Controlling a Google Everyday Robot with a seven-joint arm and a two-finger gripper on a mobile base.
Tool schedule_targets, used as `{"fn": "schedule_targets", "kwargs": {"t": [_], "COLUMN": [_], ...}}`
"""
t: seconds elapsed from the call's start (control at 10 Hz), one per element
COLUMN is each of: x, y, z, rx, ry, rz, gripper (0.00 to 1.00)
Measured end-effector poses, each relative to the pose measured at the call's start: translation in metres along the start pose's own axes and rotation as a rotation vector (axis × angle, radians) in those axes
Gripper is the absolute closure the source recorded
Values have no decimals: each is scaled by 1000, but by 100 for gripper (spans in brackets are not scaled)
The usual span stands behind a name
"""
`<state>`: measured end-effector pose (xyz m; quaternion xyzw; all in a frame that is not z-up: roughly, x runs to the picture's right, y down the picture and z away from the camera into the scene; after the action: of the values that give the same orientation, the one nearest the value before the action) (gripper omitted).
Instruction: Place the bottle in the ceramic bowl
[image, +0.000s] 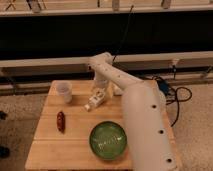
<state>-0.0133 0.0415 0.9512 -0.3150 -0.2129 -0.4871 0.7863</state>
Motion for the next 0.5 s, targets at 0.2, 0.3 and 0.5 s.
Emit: {"fn": "schedule_targets", "kwargs": {"t": [0.2,0.3,0.5], "x": [-1,-1,-5], "y": [3,5,8], "z": [3,7,10], "rx": [-15,-20,-32], "ry": [10,30,51], "rz": [0,7,18], "gripper": [20,20,22]}}
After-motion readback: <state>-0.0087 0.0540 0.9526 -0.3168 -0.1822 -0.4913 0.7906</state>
